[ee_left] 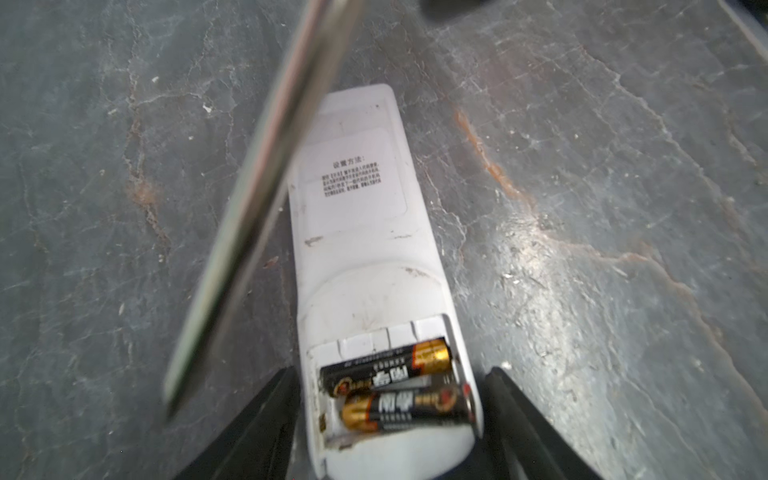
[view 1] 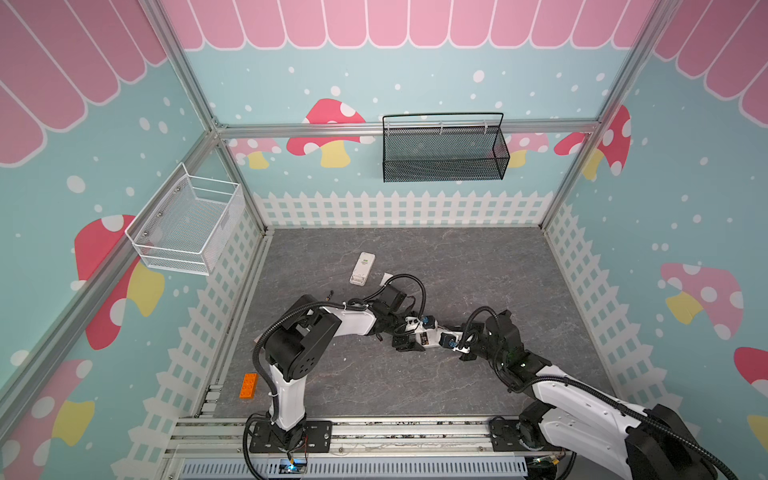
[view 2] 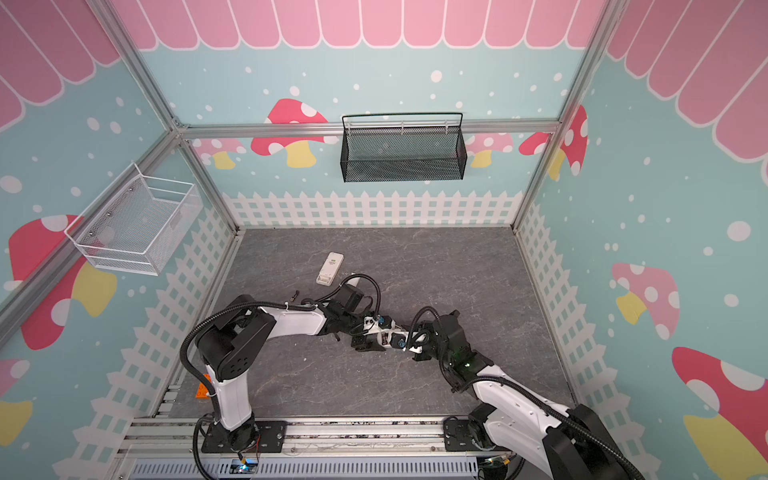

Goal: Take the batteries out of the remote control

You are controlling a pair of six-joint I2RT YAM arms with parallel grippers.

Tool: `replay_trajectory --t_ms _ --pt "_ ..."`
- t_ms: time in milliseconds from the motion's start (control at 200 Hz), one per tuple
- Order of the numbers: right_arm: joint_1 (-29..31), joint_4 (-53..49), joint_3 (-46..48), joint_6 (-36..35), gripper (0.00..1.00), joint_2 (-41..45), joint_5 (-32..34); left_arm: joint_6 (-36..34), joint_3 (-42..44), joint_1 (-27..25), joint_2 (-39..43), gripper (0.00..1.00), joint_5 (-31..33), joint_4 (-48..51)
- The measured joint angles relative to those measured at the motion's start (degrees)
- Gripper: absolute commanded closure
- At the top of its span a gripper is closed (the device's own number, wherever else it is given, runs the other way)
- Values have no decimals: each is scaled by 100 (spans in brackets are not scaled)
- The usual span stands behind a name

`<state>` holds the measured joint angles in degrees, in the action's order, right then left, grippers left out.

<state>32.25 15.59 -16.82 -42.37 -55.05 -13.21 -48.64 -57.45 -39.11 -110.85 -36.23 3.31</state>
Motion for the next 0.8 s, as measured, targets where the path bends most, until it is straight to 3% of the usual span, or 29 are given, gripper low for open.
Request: replay_trajectory --t_ms 345,801 --pt "-13 -234 144 382 100 566 295 -103 -304 9 4 26 120 855" --pt "-275 -297 131 1961 100 518 835 -42 -820 -74 7 24 715 1873"
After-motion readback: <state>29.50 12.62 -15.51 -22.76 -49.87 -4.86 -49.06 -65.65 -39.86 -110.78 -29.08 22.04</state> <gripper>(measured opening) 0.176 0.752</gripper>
